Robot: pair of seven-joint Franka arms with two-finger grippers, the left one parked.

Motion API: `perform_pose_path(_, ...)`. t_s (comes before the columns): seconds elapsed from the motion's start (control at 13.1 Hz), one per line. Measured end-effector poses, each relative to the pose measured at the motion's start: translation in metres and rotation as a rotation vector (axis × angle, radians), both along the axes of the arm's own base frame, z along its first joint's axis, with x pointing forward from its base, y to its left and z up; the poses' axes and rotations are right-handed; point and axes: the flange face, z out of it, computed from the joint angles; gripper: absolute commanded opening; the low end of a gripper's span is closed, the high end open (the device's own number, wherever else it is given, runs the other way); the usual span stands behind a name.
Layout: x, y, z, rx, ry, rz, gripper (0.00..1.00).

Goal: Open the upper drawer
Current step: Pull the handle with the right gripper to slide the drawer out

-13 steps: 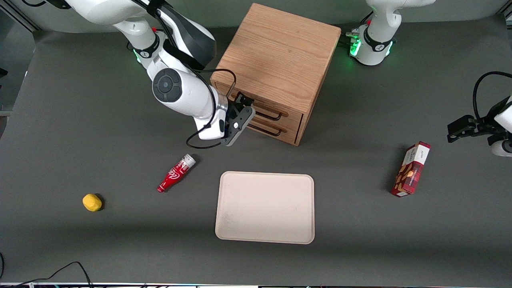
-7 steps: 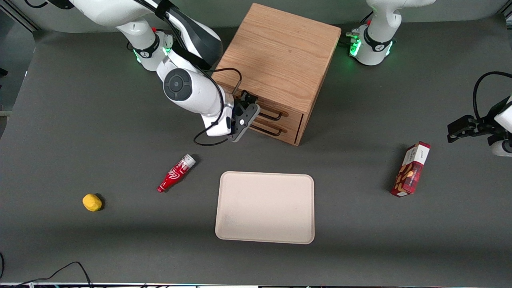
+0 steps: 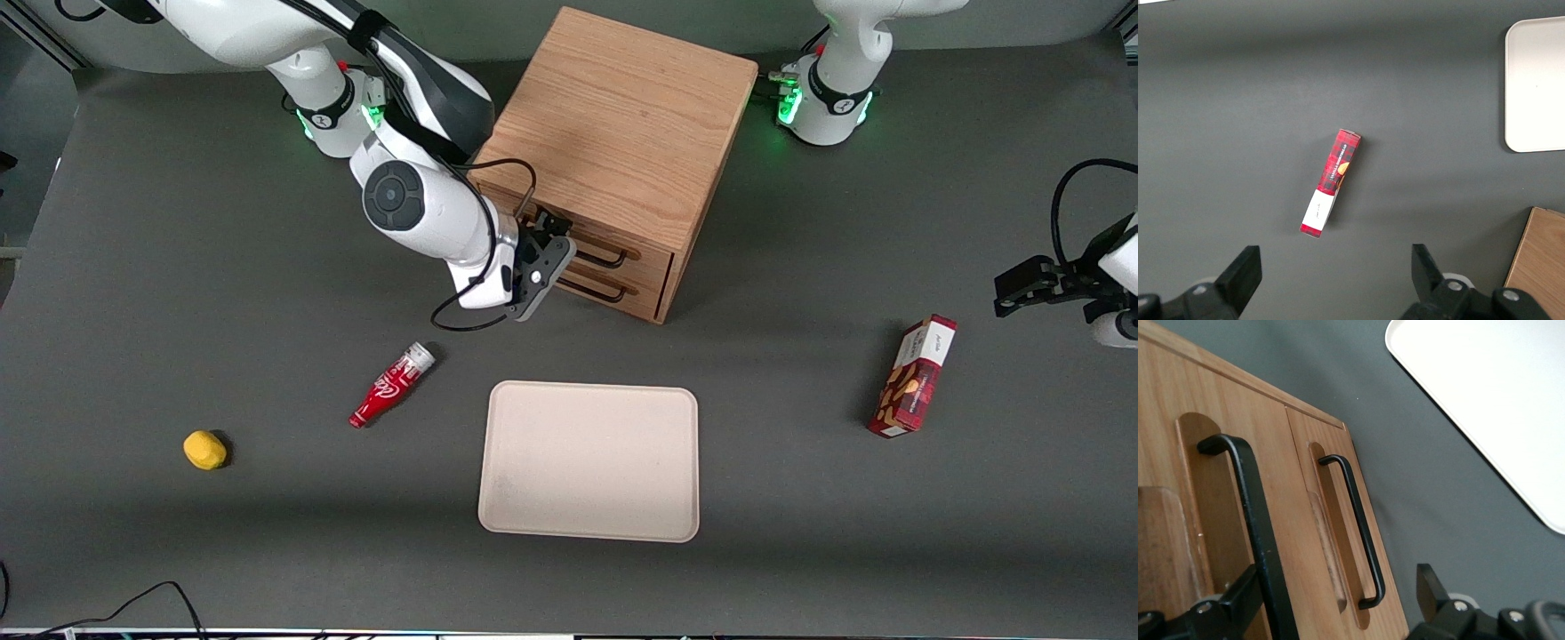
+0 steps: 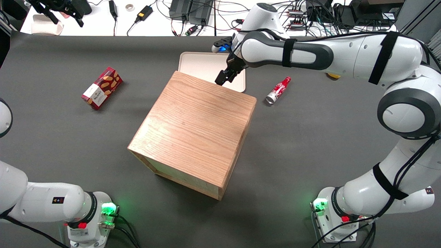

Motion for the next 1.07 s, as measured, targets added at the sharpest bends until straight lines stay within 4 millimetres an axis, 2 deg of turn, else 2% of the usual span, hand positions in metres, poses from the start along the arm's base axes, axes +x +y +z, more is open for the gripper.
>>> perform_pose_path(0.46, 0.036, -0.046, -0.001, 0.016, -0.047, 0.015, 1.0)
perform_pose_path(0.76, 0.054, -0.061, 0.007, 0.023, -0.082, 0.009, 1.0)
perform_pose_path(1.07, 0.068, -0.063, 0.005, 0.049, -0.103, -0.006, 1.0)
